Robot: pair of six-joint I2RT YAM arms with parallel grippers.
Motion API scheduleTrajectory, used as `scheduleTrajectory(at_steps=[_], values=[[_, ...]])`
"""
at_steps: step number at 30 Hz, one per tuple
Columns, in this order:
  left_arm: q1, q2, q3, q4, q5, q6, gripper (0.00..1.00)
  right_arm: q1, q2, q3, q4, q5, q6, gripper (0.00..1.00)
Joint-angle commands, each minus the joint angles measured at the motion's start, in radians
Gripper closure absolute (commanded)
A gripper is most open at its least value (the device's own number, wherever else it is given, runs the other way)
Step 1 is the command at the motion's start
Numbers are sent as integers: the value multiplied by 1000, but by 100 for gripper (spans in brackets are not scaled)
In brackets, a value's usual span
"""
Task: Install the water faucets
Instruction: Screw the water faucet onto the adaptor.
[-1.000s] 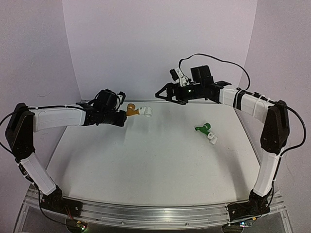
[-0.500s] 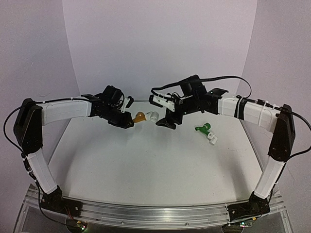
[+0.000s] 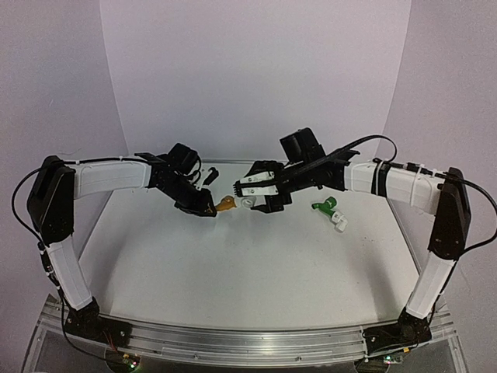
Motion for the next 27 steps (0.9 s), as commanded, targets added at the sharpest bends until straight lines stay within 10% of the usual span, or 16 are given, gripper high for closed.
scheduleTrajectory(at_steps=[1, 15, 27], values=[[0, -12, 66, 18, 65, 28, 100, 12, 44, 4, 33, -30, -66, 20], [-9, -8, 81, 15, 56, 31, 100, 22, 107, 24, 119, 26, -12, 59], [-17, -57, 63, 161, -329, -124, 100, 22, 146, 77, 179, 55, 711, 95]])
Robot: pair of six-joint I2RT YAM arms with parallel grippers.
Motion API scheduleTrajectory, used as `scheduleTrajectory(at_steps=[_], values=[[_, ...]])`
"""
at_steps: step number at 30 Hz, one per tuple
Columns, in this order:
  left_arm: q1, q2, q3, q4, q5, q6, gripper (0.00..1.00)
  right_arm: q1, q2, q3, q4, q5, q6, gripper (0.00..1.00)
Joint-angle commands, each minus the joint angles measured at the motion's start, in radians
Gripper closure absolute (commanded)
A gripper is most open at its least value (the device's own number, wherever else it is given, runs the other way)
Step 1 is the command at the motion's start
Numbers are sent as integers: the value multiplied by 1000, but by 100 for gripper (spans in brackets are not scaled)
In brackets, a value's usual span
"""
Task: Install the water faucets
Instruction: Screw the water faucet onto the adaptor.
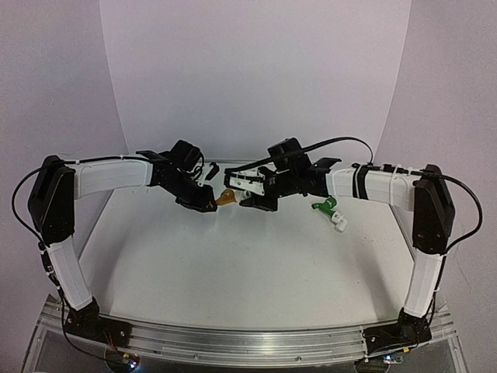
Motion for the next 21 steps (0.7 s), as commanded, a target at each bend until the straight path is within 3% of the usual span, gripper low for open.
scheduleTrajectory(at_steps=[1, 6, 11, 16, 21], values=[[-5, -71, 25, 179, -288, -128, 100, 9, 37, 70, 71, 25, 464, 96], [-37, -143, -88, 397, -473, -138, 100, 3, 104, 170, 76, 61, 1052, 100], [-51, -187, -172, 535, -548, -131, 100, -65, 135, 187, 110, -110, 1711, 100], [-53, -226, -255, 627, -593, -111, 100, -143, 156, 19, 446, -365, 2353, 100], [-52, -255, -289, 638, -588, -106, 100, -147, 126, 16, 489, -350, 2380, 96]])
